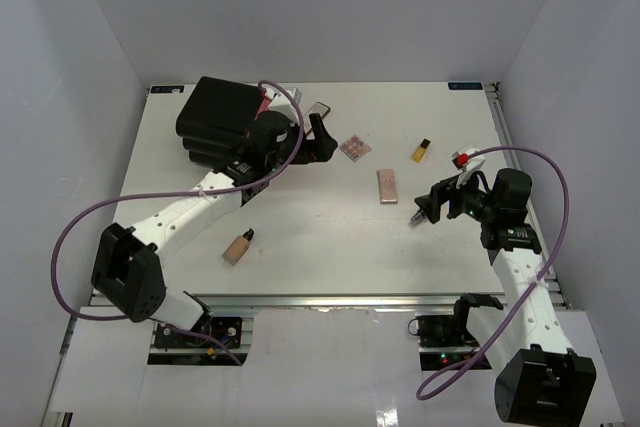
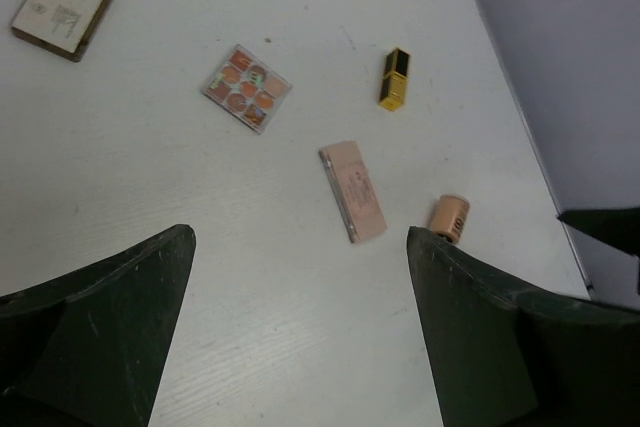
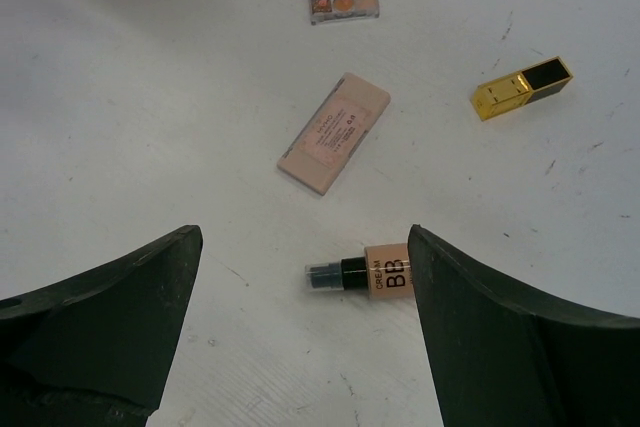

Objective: Organize the makeup

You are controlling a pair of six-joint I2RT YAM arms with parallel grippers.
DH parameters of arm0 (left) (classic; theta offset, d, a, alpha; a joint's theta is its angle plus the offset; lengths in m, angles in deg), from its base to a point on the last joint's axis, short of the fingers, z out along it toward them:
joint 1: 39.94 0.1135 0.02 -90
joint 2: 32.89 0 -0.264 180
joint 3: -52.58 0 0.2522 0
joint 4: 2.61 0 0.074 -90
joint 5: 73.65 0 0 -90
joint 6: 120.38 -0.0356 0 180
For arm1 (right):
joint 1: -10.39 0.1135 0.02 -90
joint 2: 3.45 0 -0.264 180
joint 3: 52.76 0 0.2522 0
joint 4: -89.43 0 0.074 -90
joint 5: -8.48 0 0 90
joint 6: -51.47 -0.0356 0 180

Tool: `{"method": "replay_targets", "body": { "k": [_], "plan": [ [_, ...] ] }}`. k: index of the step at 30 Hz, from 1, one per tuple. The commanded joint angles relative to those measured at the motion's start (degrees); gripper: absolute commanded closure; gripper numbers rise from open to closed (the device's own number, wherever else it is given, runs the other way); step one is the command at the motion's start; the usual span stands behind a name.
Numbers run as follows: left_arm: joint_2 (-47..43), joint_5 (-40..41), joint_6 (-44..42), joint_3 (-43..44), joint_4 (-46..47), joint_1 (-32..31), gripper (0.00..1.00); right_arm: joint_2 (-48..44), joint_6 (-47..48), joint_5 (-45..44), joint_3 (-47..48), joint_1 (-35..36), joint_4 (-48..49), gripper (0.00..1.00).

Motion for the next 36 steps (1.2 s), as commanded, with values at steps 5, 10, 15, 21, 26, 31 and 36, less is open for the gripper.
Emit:
{"method": "replay_targets", "body": {
  "k": [5, 10, 15, 21, 26, 31, 36],
  "plan": [
    [11.8, 22.8, 4.5, 14.4, -7.6, -4.5, 0.02, -0.3, 8.8, 8.6, 3.0, -0.1, -4.6, 0.10],
    [22.7, 34.2, 9.6, 28.5, -20.9, -5.8, 0.02, 0.0, 7.4, 6.8, 3.4, -0.1, -4.5, 0.10],
    [28.7, 45.9, 10.3, 35.5, -24.5, -6.1, 0.03, 0.1, 7.5, 7.6, 3.2, -0.1, -4.6, 0.10],
    [36.7, 62.5, 2.1, 45.8, -25.5, -6.0, 0.08, 0.3, 7.7, 8.1, 3.0, -0.1, -4.6, 0.10],
    [42.8, 68.5, -4.2, 52.3, -25.4, -5.9, 0.07, 0.7, 7.5, 7.4, 3.1, -0.1, -4.5, 0.10],
    [43.0, 71.3, -5.0, 50.4, -25.1, -5.6, 0.07, 0.9, 7.4, 6.8, 3.1, -0.1, -4.4, 0.10],
    [42.9, 71.6, -5.4, 48.9, -25.1, -4.5, 0.09, 1.0, 7.2, 6.6, 3.1, -0.1, -4.4, 0.10]
  ]
}}
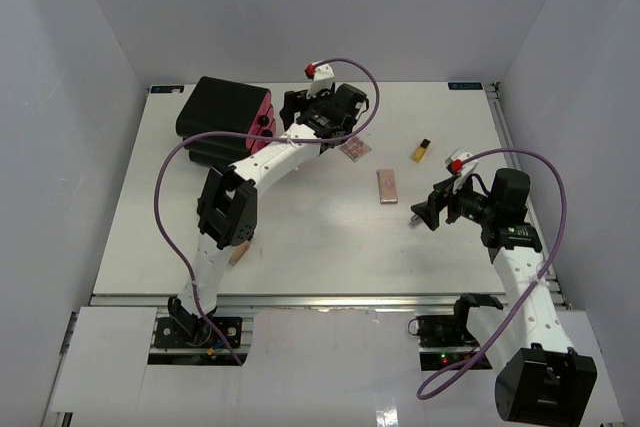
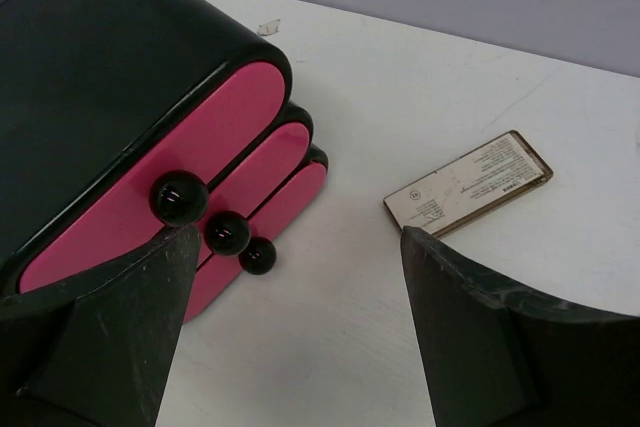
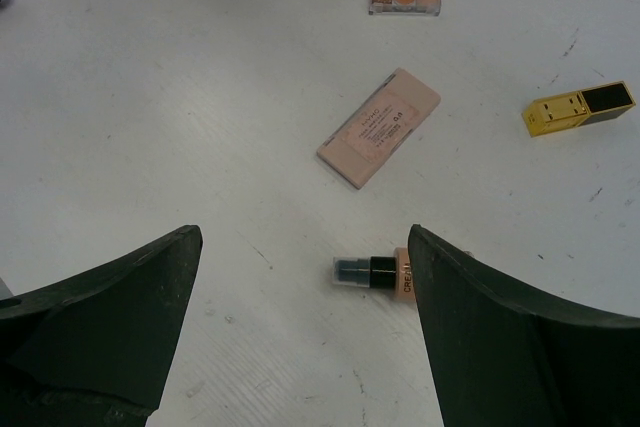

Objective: Organize the makeup

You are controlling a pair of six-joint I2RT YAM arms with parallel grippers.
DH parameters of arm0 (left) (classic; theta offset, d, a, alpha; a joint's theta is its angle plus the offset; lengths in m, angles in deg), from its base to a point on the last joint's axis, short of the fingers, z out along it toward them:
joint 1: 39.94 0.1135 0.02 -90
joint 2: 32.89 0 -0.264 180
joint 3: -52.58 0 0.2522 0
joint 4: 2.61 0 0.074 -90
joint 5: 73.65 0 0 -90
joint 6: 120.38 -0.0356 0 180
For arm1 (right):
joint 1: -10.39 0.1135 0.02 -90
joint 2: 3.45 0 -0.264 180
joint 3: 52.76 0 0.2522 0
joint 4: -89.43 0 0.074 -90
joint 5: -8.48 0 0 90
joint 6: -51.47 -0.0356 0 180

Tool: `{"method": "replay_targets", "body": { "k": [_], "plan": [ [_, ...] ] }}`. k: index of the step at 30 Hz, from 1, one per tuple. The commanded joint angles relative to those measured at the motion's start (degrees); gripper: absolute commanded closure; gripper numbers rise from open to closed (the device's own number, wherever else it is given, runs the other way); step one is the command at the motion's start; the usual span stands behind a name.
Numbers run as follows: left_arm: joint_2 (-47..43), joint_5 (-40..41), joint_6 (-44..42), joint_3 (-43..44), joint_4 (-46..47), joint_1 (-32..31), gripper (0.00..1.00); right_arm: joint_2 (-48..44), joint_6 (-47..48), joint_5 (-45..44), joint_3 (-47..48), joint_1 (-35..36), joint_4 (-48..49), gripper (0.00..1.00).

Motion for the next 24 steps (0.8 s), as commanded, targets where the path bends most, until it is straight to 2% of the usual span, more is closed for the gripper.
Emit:
{"method": "replay_targets", "body": {
  "k": [1, 5, 15, 24],
  "plan": [
    [-1.7, 3.6, -1.7, -1.2, -0.2, 1.2, 0.10, 0.2, 0.1, -0.3, 2.0, -0.1, 0.8, 0.10],
    [-2.2, 3.7, -1.8, -2.8, -0.2, 1.3, 0.15, 0.2, 0.0, -0.4, 2.0, -0.1, 1.0, 0.10],
    [-2.8, 2.1, -2.7, -7.3, -0.2, 4.0, 0.15, 0.5, -0.1, -0.6, 1.9, -0.1, 0.9, 0.10],
    [-2.3, 2.7, -4.3, -6.7, 0.2, 4.8, 0.15, 0.7, -0.1, -0.7, 1.9, -0.1, 1.0, 0.10]
  ]
}}
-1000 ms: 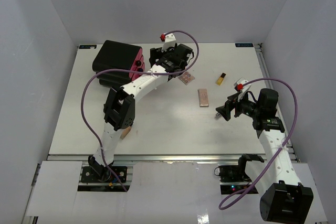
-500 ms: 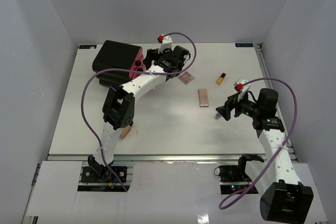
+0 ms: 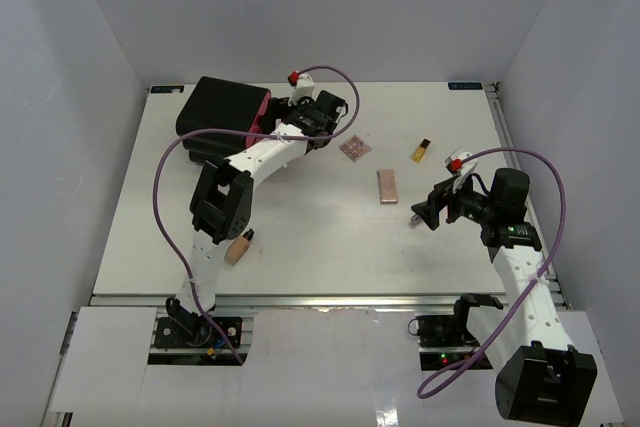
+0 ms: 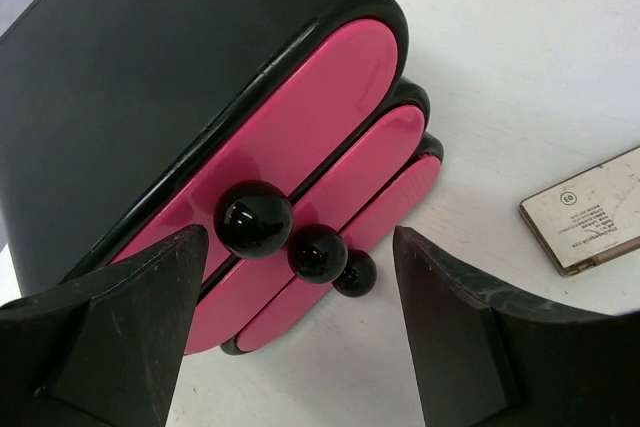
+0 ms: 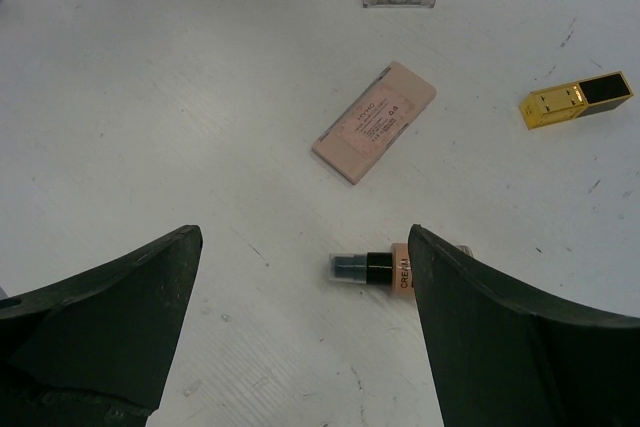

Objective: Organize the makeup

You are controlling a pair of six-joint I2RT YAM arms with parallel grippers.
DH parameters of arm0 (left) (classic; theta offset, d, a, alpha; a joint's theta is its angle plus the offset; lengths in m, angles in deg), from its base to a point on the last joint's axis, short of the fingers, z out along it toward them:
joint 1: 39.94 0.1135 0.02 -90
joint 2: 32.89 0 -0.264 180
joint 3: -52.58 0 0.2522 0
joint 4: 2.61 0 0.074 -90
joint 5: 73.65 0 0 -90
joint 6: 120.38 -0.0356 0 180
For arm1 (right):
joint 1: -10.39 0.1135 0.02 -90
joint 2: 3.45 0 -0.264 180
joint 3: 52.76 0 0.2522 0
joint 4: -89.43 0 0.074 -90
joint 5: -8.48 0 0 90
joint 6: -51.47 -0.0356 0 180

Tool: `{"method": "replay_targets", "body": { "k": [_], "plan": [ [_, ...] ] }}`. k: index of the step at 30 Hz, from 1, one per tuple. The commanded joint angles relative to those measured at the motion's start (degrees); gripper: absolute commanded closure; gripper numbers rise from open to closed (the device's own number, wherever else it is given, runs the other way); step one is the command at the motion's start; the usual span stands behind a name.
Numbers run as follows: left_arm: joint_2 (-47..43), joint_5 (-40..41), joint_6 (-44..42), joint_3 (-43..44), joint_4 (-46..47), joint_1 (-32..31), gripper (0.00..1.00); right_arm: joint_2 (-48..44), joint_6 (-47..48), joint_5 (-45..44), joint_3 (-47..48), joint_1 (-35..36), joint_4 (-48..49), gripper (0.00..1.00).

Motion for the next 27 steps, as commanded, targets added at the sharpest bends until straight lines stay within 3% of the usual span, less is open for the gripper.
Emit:
{"method": "replay_targets", "body": {
  "k": [1, 6, 12, 25, 27],
  "plan": [
    [-2.2, 0.9, -1.4, 0.8, 0.7, 0.2, 0.15, 0.2, 0.0, 0.2, 1.9, -0.1, 1.0, 0.10],
    [-1.6, 0.6, -2.0, 0.9, 1.0, 1.2, 0.21, 0.2, -0.1, 0.0, 1.9, -0.1, 1.0, 0.10],
    [-1.5, -0.3, -2.0, 0.9, 1.2, 1.6, 0.40, 0.1, -0.1, 0.0, 1.9, -0.1, 1.0, 0.10],
    [-1.7, -1.0, -1.6, -0.2, 1.1, 2.2, 0.43, 0.1, -0.1, -0.2, 1.9, -0.1, 1.0, 0.10],
    [-1.6, -1.4, -1.6, -0.3, 1.2, 2.5, 0.49, 0.1, -0.1, -0.2, 1.9, -0.1, 1.0, 0.10]
  ]
}}
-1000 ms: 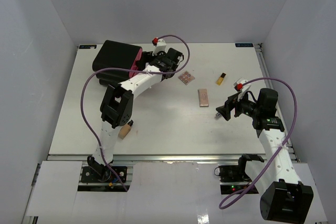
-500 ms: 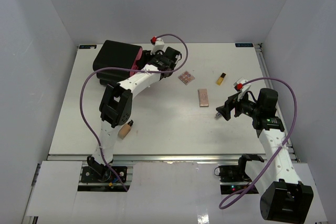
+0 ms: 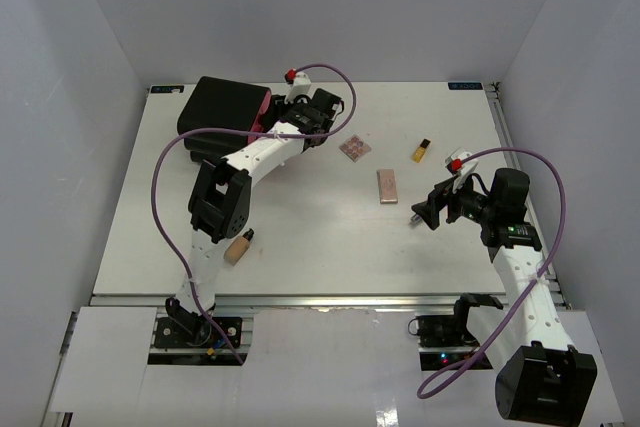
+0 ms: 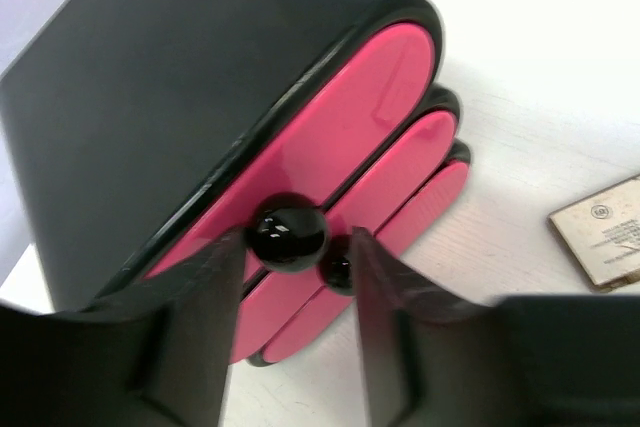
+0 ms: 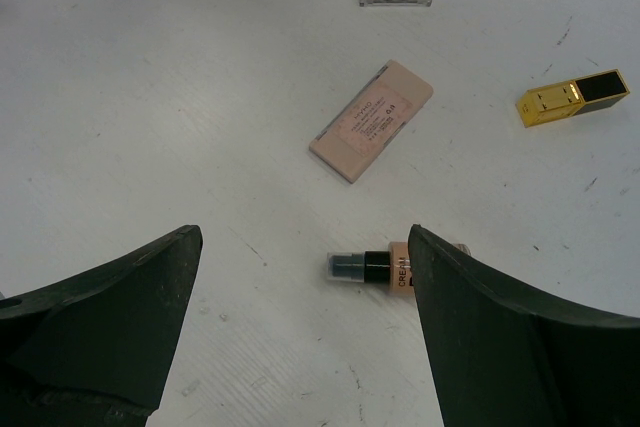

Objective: Organize the makeup

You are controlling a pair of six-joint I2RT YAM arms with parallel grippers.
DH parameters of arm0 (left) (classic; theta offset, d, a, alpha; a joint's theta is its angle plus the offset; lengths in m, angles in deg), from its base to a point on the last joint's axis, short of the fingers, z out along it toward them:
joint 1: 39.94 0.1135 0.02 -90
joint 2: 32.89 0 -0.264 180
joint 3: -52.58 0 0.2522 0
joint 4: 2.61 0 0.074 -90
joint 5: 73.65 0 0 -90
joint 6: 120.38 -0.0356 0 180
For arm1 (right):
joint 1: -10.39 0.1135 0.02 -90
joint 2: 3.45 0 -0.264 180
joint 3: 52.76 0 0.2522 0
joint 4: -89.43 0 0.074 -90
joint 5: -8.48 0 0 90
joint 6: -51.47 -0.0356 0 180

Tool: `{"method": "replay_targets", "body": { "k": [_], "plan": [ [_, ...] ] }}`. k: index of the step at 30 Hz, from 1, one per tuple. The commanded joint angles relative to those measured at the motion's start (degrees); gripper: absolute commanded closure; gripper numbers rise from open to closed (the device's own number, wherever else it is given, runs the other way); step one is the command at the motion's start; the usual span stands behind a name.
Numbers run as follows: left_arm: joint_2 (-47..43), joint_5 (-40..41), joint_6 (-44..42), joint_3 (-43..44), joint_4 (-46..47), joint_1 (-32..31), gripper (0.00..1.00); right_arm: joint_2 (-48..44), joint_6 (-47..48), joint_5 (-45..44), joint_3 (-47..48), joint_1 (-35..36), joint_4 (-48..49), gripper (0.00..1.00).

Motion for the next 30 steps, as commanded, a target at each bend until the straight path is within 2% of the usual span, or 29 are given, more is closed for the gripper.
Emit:
{"method": "replay_targets", "body": {
  "k": [1, 7, 10, 16, 21, 30],
  "plan": [
    [-1.6, -1.9, 0.5, -0.4, 0.9, 1.1, 0.52, 0.1, -0.1, 0.1, 1.9, -0.1, 1.0, 0.10],
    [-2.0, -2.5, 0.4, -0.5, 0.9, 1.6, 0.68, 0.1, 0.0, 0.1, 1.9, -0.1, 1.0, 0.10],
    [-2.9, -3.1, 0.7, -1.3, 0.8, 1.6, 0.73, 0.1, -0.1, 0.2, 1.9, -0.1, 1.0, 0.10],
    [-7.0, -6.0, 3.0, -7.5, 0.6, 1.2, 0.89, 0.2, -0.1, 0.2, 1.9, -0.1, 1.0, 0.10],
    [-9.7, -7.1, 5.0, -11.4, 0.3, -1.2, 0.94, 0.2, -0.1, 0.4, 1.9, -0.1, 1.0, 0.10],
    [-11.9, -8.8, 6.8, -11.8, -0.9, -7.6, 0.95, 0.1, -0.1, 0.3, 1.9, -0.1, 1.0, 0.10]
  ]
}}
